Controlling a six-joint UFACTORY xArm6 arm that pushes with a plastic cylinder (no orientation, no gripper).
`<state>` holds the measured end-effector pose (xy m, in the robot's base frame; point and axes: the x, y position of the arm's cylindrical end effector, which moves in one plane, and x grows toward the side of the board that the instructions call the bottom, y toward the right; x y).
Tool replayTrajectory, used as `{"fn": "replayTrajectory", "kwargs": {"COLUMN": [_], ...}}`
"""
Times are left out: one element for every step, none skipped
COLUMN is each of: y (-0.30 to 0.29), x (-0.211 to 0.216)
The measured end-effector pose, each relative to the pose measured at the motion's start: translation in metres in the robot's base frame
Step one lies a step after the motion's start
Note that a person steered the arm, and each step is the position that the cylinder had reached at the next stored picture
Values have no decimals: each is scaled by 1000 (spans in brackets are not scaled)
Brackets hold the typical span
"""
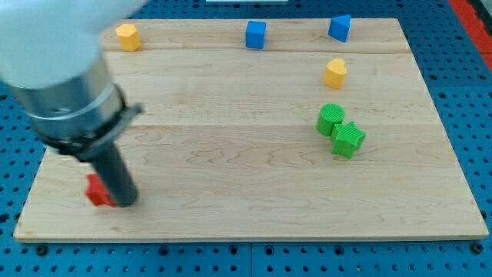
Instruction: Push the green circle towards the bottom center
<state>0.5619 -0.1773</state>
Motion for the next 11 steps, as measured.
{"fn": "replayTrajectory", "kwargs": {"y": [59,86,155,218,295,335,286,202,172,173,176], "x": [-23,-94,-136,-171,-177,-156,-123,-118,-84,-75,-105]}}
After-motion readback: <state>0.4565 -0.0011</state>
